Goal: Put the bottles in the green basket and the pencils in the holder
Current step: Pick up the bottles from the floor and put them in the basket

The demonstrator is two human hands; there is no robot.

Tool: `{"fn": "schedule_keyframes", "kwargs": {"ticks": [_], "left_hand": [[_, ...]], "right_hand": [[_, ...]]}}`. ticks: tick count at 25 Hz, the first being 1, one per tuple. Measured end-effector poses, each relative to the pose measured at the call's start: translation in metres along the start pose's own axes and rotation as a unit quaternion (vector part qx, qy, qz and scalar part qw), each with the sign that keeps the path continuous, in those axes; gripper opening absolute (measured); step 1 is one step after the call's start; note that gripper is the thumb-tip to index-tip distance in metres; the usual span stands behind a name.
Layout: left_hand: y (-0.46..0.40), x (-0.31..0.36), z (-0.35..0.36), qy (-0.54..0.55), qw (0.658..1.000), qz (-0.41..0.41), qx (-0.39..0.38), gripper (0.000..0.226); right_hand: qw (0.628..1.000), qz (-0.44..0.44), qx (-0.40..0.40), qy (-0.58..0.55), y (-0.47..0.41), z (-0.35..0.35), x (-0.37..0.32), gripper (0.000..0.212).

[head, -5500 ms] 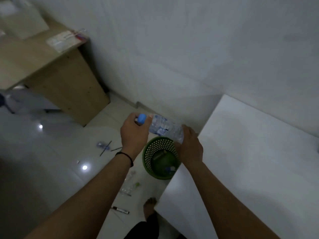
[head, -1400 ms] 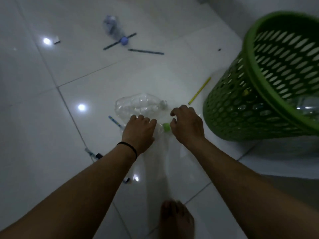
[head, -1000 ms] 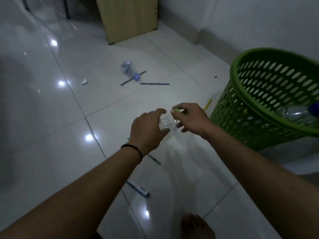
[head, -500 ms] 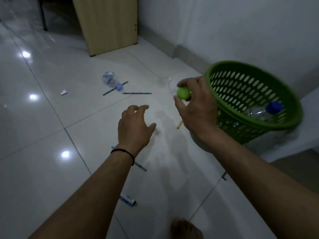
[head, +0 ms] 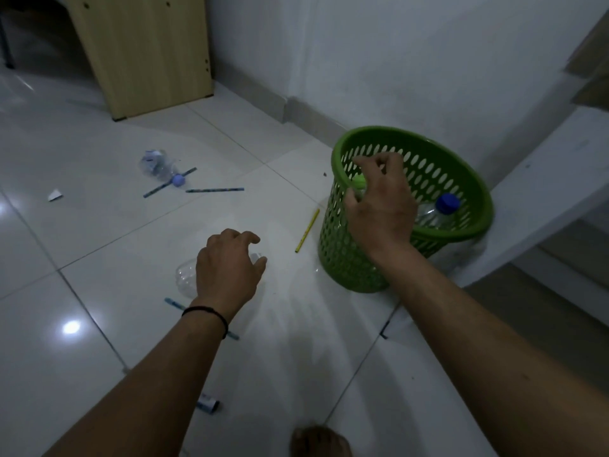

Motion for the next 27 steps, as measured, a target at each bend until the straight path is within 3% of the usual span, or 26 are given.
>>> {"fn": "schedule_keyframes", "kwargs": {"ticks": [5, 13, 20, 24, 27], "left_hand": [[-0.001, -0.005, 0.007, -0.030, 0.999, -0.009, -0.025, 0.041], [-0.015, -0.057, 0.045, -0.119, 0.987, -0.064, -0.086, 0.062], [-0.027, -0.091, 0.089, -0.253, 0.954, -0.068, -0.148, 0.095], [-0.023, -0.089, 0.088, -0.193, 0.966, -0.075, -0.156, 0.110], [-0.028, -0.075, 0.064, -0.071, 0.990, -0.056, -0.104, 0.112]], "right_hand": [[0.993, -0.111, -0.017, -0.019, 0.018, 0.016, -0.036, 0.030], [0.930, -0.205, -0.303, -0.037, 0.074, 0.128, -0.068, 0.029], [0.918, -0.209, -0.333, -0.052, 0.076, 0.157, -0.061, 0.028], [0.917, -0.200, -0.342, -0.057, 0.073, 0.161, -0.061, 0.031], [0.934, -0.169, -0.305, -0.073, 0.061, 0.153, -0.063, 0.044]]}}
Point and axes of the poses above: each hand's wrist, its own y-axis away from the middle knuckle, its own z-axis out of the palm, x = y × z, the point moved 8 cm from there along -y, towards the middle knuckle, and after that the axes turned 7 degrees about -z, right-handed, at the moved point
